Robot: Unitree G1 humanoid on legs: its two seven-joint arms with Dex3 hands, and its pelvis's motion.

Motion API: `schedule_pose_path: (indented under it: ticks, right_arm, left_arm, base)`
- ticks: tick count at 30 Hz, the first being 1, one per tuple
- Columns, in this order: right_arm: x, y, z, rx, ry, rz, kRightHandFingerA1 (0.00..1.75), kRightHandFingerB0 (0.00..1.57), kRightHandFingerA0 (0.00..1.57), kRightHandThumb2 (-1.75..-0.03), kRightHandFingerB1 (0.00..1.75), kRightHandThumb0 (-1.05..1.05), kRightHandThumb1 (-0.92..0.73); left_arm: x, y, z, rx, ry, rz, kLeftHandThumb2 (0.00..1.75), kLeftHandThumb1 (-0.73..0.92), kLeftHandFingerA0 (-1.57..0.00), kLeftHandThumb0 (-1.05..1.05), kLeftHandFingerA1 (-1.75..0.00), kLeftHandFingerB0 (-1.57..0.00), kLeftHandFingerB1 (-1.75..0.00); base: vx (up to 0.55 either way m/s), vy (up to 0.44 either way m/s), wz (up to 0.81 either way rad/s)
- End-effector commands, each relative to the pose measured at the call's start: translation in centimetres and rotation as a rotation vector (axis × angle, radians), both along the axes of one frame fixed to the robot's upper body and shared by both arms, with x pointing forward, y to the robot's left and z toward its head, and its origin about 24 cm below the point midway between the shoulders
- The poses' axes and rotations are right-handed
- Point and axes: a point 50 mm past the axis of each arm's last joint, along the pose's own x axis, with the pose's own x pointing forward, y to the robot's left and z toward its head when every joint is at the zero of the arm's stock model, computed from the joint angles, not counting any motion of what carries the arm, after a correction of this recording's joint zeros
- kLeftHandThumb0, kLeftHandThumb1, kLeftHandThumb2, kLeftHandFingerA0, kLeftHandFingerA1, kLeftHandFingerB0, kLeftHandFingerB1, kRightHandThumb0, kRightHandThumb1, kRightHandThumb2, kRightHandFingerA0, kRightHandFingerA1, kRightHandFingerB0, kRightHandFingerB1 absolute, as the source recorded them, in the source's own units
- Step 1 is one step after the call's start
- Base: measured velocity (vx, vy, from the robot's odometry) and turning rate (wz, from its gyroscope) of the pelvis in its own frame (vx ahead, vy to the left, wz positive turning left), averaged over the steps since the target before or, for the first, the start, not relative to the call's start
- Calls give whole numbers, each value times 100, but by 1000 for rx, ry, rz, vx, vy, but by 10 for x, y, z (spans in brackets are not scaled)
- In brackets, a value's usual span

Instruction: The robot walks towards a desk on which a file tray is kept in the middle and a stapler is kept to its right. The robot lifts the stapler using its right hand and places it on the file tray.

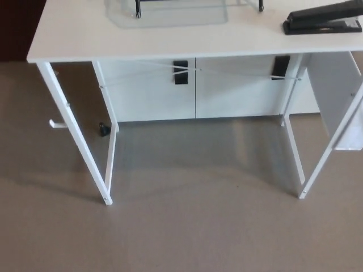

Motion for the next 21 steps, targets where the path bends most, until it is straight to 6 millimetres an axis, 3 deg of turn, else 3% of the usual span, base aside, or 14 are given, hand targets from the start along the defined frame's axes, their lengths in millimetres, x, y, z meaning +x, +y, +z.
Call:
schedule_pose_path:
  ticks: [1,2,3,4,5,6,7,8,12,13,15,18,19,21]
  right_arm:
    - [-1,1,-1,0,6,-39,16,11,0,-94,30,-72,-60]
    - [-1,2,0,26,-18,-65,18,6,0,-66,25,-62,-78]
    - [-1,2,1,6,-9,-35,12,7,2,-75,24,-66,-66]
    - [-1,2,1,4,-7,-32,12,7,2,-75,24,-66,-66]
    - [-1,0,0,-4,19,-11,17,9,0,-96,28,-71,-62]
    - [-1,0,1,-12,7,-6,14,9,3,-69,24,-65,-70]
    - [0,0,2,-47,24,70,20,10,3,-63,24,-65,-79]
    - [-1,0,2,-43,7,44,21,12,0,-92,33,-70,-59]
    - [1,0,-1,-32,10,36,19,7,0,-92,29,-71,-60]
    - [1,1,-1,-16,-13,-4,16,12,8,-67,25,-62,-73]
    - [0,3,-2,-18,-50,-14,18,12,8,-67,25,-62,-73]
    - [-1,3,-1,-13,-57,-5,18,12,8,-67,25,-61,-74]
    - [-1,3,-1,-18,-30,5,16,9,0,-94,28,-74,-61]
    - [-1,2,-1,-9,-14,-3,18,12,0,-91,32,-71,-57]
  left_arm:
    - [2,5,5,16,-25,32,114,58,-37,-71,-81,-26,-72]
    - [2,6,5,17,-22,16,114,58,-38,-72,-82,-27,-73]
    - [3,6,6,9,-31,23,115,59,-36,-69,-81,-24,-72]
    - [3,6,6,8,-32,23,115,59,-36,-69,-81,-24,-72]
    - [2,6,6,11,-32,19,115,59,-38,-69,-81,-23,-71]
    - [1,6,6,8,-40,25,113,59,-36,-71,-81,-23,-71]
    - [2,6,5,9,-36,30,113,58,-37,-71,-81,-22,-71]
    - [2,6,6,7,-34,29,113,58,-36,-72,-81,-23,-72]
    - [0,7,6,23,-8,10,113,59,-38,-74,-82,-25,-72]
    - [1,7,6,16,-25,25,113,59,-38,-71,-82,-28,-73]
    - [1,7,6,13,-38,25,114,59,-40,-73,-83,-28,-73]
    - [1,7,6,8,-42,31,113,58,-39,-73,-83,-26,-73]
    - [1,7,6,17,-24,2,113,58,-39,-75,-83,-25,-72]
    - [1,7,6,23,-21,17,112,59,-41,-71,-83,-27,-72]
  base:
    - [145,91,-14]
    - [162,110,-15]
    - [229,142,-14]
    - [249,174,3]
    - [374,223,59]
    - [265,207,-42]
    - [255,201,-2]
    - [216,135,-3]
    - [185,49,7]
    - [156,-17,11]
    - [170,-59,10]
    - [164,-140,12]
    - [217,-209,21]
    - [177,-403,29]
